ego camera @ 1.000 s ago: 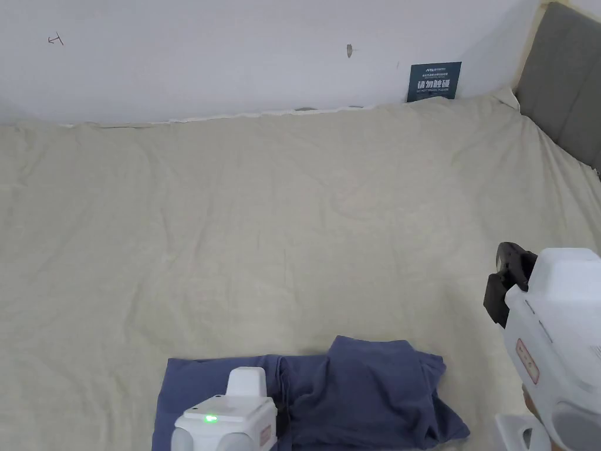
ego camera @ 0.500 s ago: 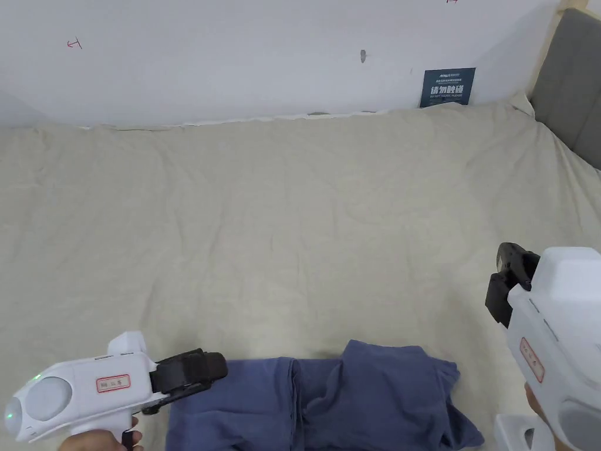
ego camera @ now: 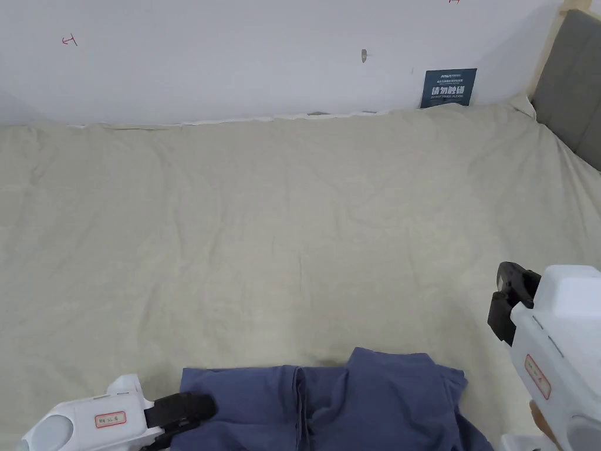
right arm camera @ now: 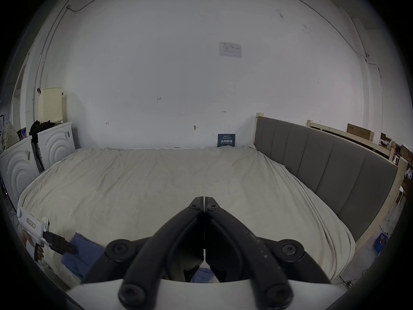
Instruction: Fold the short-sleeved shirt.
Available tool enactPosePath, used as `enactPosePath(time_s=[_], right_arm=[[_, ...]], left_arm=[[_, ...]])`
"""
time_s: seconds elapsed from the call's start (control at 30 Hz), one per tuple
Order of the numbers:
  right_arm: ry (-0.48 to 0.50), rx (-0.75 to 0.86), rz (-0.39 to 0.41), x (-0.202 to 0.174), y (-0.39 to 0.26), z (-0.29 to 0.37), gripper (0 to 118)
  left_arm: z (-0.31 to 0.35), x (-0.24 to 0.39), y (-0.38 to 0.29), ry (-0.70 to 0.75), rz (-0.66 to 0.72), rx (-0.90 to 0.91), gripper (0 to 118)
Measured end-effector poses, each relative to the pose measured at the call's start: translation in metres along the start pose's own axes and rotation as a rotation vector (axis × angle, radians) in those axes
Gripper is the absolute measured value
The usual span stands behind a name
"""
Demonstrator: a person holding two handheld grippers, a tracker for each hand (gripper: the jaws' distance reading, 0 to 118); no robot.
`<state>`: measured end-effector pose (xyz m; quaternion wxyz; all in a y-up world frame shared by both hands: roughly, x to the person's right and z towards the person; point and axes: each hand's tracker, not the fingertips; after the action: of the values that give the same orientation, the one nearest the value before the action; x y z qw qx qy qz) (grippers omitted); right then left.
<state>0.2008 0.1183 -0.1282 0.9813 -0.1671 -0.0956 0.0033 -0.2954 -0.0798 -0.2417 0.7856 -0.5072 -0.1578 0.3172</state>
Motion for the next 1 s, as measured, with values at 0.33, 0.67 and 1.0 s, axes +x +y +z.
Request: enactPosePath(time_s=[0.33, 0.67, 1.0], right_arm=[[0.009, 0.007, -0.002, -0.001, 0.003, 0.001, 2], [0.037, 0.043, -0.002, -0.003, 0.01, 0.008, 2], [0.04, 0.051, -0.011, 0.0, 0.01, 0.014, 2]], left_arm=[[0.025, 0.034, -0.012, 0.088, -0.161, 0.071, 9], [0.11, 0.036, 0.005, 0.282, -0.158, 0.219, 9], [0.085, 0.145, -0.016, 0.215, -0.376, 0.169, 9]])
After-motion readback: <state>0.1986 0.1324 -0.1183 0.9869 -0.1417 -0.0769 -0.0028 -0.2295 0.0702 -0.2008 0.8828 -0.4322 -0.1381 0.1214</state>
